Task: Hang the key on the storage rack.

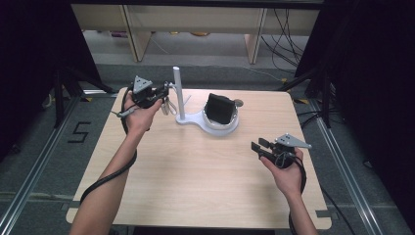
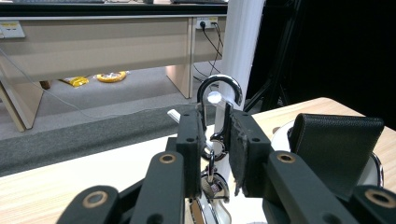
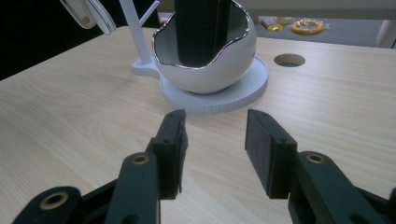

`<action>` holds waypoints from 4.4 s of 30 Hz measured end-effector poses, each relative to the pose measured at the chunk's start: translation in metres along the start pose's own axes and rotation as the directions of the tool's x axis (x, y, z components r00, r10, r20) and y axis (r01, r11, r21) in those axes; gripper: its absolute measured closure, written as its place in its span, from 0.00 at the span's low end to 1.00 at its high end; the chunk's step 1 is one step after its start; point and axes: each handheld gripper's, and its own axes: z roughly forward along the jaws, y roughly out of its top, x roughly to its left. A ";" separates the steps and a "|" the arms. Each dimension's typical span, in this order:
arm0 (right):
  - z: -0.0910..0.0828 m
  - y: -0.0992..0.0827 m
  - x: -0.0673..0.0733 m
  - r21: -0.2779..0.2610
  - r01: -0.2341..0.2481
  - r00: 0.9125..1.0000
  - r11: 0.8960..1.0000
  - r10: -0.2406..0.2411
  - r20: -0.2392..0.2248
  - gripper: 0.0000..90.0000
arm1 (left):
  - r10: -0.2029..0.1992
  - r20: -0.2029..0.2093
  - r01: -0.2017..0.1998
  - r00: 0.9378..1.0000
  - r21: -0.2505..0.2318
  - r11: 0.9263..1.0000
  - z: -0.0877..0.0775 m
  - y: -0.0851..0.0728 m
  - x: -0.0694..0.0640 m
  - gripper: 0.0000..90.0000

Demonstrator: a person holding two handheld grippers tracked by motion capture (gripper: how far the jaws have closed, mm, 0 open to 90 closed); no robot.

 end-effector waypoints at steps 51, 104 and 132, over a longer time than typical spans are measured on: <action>0.001 -0.004 0.004 0.026 -0.060 0.998 0.998 0.061 -0.024 0.66 | 0.010 0.005 -0.010 1.000 0.039 0.999 0.027 -0.007 -0.007 0.80; 0.001 -0.004 0.002 0.022 -0.028 0.999 0.999 0.028 -0.016 0.65 | 0.099 0.011 -0.098 0.995 -0.028 0.995 -0.053 -0.037 -0.011 0.49; 0.003 -0.009 0.001 0.028 -0.011 1.000 1.000 0.011 -0.011 0.65 | 0.061 -0.038 -0.062 0.997 -0.023 0.998 -0.131 -0.161 -0.007 0.45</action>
